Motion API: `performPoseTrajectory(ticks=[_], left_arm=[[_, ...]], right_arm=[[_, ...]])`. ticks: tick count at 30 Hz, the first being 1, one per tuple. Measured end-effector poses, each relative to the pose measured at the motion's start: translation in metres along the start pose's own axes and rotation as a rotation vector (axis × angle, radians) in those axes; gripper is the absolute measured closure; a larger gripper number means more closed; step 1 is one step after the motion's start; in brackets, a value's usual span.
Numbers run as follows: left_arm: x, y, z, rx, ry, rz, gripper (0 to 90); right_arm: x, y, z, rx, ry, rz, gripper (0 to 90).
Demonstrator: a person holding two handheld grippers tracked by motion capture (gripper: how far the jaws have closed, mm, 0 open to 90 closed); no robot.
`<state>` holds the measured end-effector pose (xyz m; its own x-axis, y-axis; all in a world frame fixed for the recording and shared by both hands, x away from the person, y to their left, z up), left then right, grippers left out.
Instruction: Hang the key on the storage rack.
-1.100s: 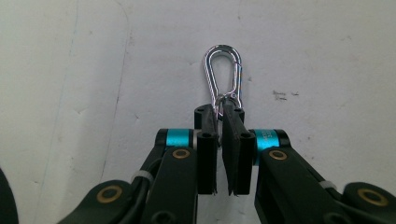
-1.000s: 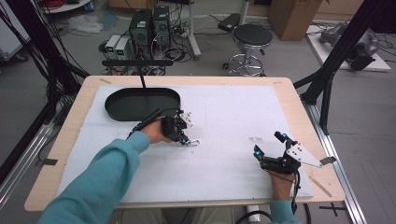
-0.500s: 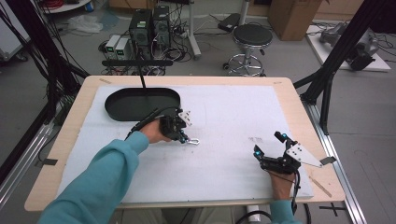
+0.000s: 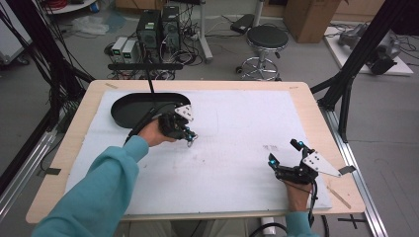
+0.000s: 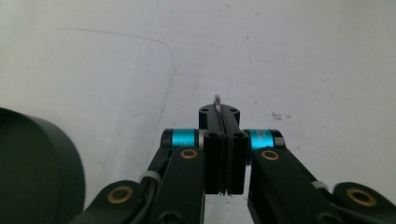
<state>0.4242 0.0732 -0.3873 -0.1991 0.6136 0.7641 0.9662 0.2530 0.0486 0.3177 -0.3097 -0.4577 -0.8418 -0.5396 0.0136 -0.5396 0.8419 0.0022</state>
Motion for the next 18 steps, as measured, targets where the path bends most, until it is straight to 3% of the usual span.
performPoseTrajectory(ticks=[5,7,11,18], left_arm=[[0.015,0.005,0.000,0.013,-0.045,-0.035,88.5],[0.019,0.007,0.001,0.037,-0.073,-0.047,88.5],[0.030,0.009,0.003,0.037,-0.089,-0.060,88.5],[0.056,0.018,0.011,0.081,-0.143,-0.104,88.4]], right_arm=[[0.000,0.000,0.000,-0.003,0.003,-0.001,0.8],[0.000,0.000,0.000,0.002,0.001,0.000,0.8],[0.000,0.000,0.000,0.001,0.001,0.000,0.8],[0.000,0.000,0.000,0.002,0.001,0.001,0.8]])
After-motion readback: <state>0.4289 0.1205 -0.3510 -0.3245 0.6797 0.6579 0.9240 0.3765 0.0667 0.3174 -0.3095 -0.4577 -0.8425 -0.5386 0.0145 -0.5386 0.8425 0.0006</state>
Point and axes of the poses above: each handheld gripper's, and its own axes: x roughly backward along the jaws, z roughly out of its underside, y roughly to its left, the point moved 3 cm from there along -x, roughly forward along the jaws, and after that the axes turned 1 degree about -y, right-handed, at the moved point
